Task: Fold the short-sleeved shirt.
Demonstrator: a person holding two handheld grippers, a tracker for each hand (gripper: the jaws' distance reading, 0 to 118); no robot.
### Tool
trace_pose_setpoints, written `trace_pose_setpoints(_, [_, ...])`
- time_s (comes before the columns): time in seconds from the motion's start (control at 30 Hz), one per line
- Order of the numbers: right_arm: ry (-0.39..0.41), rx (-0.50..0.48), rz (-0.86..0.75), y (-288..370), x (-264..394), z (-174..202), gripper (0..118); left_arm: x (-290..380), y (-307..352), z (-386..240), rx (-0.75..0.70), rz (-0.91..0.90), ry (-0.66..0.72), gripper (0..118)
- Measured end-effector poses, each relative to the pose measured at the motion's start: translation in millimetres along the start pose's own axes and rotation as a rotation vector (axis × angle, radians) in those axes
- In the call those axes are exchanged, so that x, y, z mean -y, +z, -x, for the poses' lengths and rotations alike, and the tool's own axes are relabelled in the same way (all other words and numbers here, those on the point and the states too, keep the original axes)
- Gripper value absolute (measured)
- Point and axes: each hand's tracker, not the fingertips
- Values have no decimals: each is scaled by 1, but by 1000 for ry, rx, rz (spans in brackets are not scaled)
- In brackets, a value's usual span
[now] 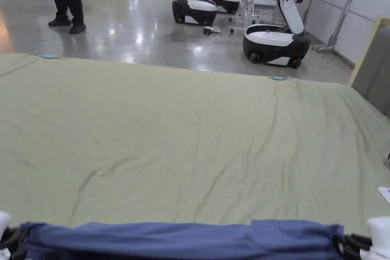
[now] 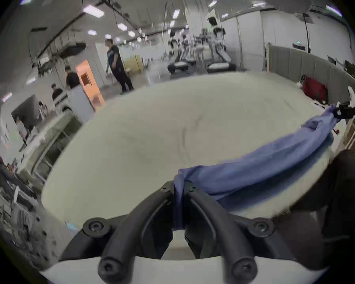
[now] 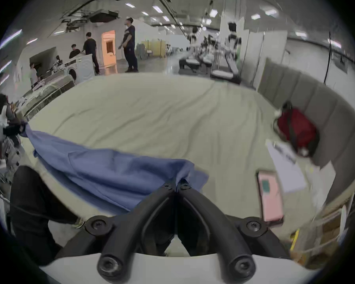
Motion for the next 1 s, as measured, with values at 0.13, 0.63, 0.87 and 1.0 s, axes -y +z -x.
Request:
trace_pose_setpoints(0.13, [-19, 19, 50, -16, 28, 15, 4, 28, -20, -9, -6, 40, 16, 7])
trace_pose_setpoints(0.63, [-59, -33, -652, 81, -47, 106, 72, -37, 48, -66, -88, -584, 108, 103])
trace_pose_setpoints(0.87, [-49, -55, -626, 73, -55, 135, 8, -42, 53, -66, -82, -524, 86, 1])
trace_pose_setpoints(1.0, [-17, -65, -610, 72, -51, 139, 8, -25, 49, -28, -71, -427, 162, 3])
